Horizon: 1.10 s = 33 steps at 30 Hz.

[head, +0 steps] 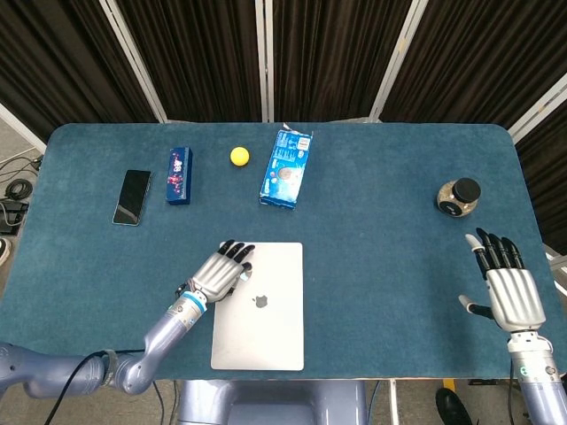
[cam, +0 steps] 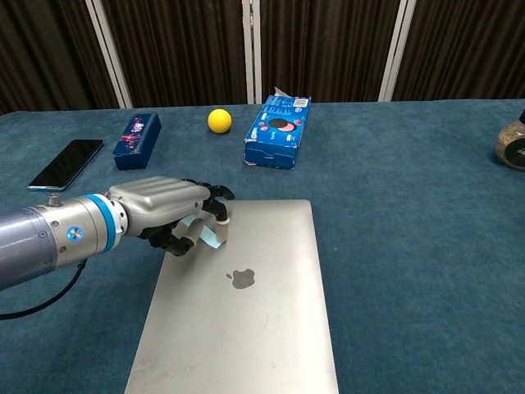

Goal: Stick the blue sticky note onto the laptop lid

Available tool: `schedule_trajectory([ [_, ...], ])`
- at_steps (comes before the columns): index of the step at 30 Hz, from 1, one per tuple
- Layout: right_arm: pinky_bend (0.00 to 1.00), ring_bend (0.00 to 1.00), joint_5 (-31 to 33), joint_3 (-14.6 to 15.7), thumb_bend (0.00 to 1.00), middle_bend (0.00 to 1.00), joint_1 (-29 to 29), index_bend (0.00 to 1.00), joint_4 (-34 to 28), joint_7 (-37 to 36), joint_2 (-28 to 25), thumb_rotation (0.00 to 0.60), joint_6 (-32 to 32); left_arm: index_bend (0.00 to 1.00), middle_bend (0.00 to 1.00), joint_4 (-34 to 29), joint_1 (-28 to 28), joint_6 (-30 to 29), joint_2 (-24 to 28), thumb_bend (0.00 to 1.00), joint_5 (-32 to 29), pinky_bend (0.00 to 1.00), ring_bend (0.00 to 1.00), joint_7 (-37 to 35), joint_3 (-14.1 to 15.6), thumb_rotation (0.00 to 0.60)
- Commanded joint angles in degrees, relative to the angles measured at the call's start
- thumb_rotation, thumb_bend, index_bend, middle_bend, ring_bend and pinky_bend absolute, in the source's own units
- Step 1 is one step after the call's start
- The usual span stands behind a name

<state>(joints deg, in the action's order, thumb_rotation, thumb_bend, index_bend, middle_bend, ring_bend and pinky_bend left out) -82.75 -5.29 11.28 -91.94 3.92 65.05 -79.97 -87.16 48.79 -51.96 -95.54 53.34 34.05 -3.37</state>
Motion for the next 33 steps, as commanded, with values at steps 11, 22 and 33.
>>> schedule_trajectory([
  [11, 0.00, 0.00, -0.16, -0.10, 0.04, 0.00, -0.10, 0.02, -0.04, -0.11, -0.03, 0.600, 0.09, 0.33, 0.00, -0.76, 0.04, -0.91, -0.08, 0.91, 1.41, 0.00, 0.00, 0.04, 0.01, 0.600],
  [22, 0.00, 0.00, -0.20, -0.14, 0.04, 0.00, -0.16, 0.02, -0.11, -0.17, -0.04, 0.600, 0.23, 0.34, 0.00, -2.10, 0.13, -1.56, 0.44, 0.91, 0.50, 0.00, 0.00, 1.61, 0.07, 0.600],
  [33, 0.00, 0.00, -0.16, -0.28, 0.04, 0.00, -0.18, 0.02, -0.03, -0.38, -0.10, 0.600, 0.32, 0.34, 0.00, -1.29, 0.21, -0.81, -0.07, 0.91, -1.42, 0.00, 0.00, 2.37, 0.74, 0.600],
])
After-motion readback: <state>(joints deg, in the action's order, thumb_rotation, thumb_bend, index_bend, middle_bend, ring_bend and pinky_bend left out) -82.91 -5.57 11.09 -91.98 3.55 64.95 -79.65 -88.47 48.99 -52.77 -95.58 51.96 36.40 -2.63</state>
